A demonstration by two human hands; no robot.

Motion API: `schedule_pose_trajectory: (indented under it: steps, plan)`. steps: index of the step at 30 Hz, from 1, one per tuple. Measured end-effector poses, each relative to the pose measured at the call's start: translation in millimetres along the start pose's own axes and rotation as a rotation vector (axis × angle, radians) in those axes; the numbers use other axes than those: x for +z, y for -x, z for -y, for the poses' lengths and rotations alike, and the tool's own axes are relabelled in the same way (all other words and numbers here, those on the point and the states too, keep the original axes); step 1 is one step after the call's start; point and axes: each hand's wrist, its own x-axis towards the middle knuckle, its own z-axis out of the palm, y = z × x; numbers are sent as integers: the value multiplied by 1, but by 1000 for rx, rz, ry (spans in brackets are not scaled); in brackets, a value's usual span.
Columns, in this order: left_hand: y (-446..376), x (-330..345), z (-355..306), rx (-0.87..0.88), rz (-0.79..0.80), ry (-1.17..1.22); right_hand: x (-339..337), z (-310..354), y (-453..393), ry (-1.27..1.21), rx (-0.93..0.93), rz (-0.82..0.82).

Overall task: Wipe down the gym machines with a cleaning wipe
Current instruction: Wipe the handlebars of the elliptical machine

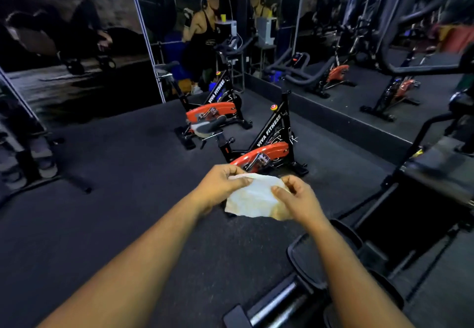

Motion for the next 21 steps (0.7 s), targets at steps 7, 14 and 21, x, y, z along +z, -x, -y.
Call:
schedule_pose_trajectory:
  steps: [7,14,21]
  plan:
    - [-121,-47,-23,114,273,-92,34,19,-95,-44,36,250]
    - [-221,-65,46,-115,448,462,73,14,-176,-345,176,-249]
    - [-313,-54,50,-77,550,453,104,19,-245,-524,269,-677]
